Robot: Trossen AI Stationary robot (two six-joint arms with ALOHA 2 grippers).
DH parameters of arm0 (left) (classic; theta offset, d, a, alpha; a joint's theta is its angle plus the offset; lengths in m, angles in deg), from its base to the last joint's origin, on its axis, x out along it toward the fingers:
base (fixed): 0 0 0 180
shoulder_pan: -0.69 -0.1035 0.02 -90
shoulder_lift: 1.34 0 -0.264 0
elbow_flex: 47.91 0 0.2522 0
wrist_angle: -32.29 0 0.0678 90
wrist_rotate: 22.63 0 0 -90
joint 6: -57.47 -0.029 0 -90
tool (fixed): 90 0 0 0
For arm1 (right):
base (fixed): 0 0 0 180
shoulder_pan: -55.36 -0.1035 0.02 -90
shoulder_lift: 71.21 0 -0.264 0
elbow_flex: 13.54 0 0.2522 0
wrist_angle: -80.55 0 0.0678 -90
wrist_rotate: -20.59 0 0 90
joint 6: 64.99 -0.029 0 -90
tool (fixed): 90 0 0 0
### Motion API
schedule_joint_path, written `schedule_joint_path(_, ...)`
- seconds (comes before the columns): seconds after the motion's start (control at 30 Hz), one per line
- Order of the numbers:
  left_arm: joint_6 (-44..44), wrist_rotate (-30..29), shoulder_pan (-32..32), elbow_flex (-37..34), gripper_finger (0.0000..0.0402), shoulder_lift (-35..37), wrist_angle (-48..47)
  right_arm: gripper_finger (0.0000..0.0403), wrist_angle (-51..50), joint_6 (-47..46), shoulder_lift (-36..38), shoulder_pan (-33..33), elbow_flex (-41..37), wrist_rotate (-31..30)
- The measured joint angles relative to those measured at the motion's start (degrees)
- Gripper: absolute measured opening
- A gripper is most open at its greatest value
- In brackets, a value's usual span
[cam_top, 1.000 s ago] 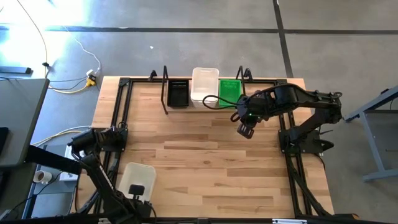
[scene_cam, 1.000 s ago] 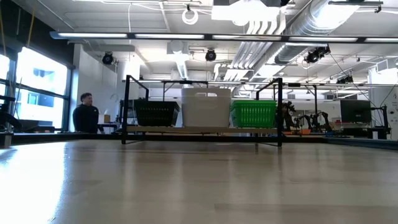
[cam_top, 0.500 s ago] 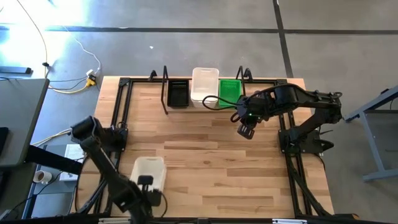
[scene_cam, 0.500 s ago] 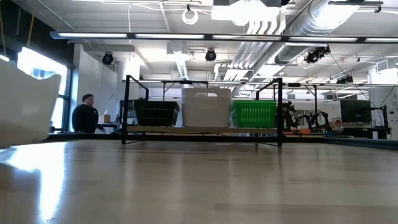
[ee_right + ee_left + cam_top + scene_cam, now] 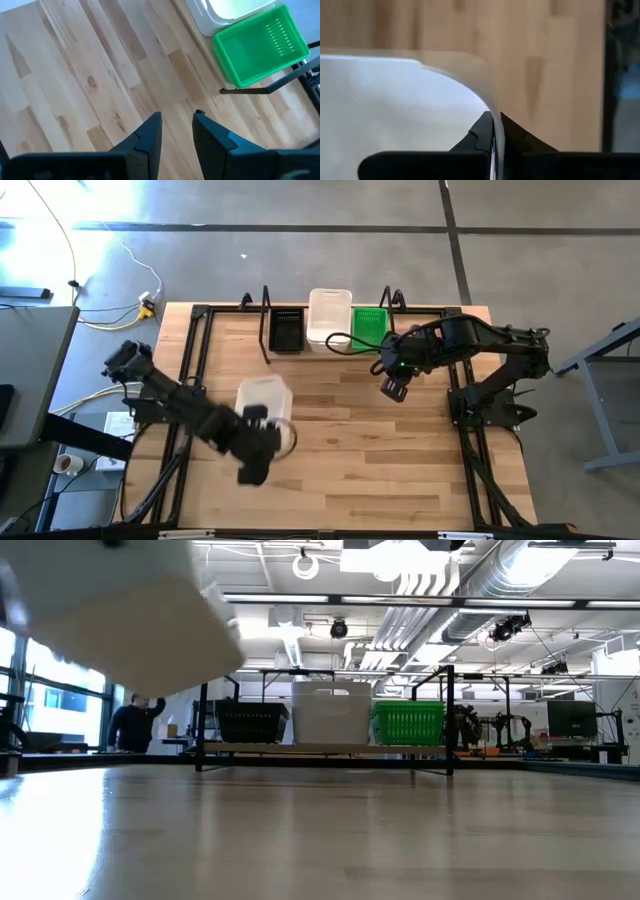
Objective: Stack baskets on shelf by color
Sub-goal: Stack the white bin on top of the other white bins on the shelf
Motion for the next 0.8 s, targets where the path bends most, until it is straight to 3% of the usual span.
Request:
schedule_joint_path(0.33,-15.9,-4.2,-15.7,0.0,0.0000,7.2,0.5,0.0094,0.2,-4.4,0.0,0.0,0.0,-1.2)
schedule_joint_path(0.8,-40.1,-4.3,-35.4,0.0,0.0000,9.1,17.9,0.0094,0.2,-11.6,0.0,0.0,0.0,-8.7)
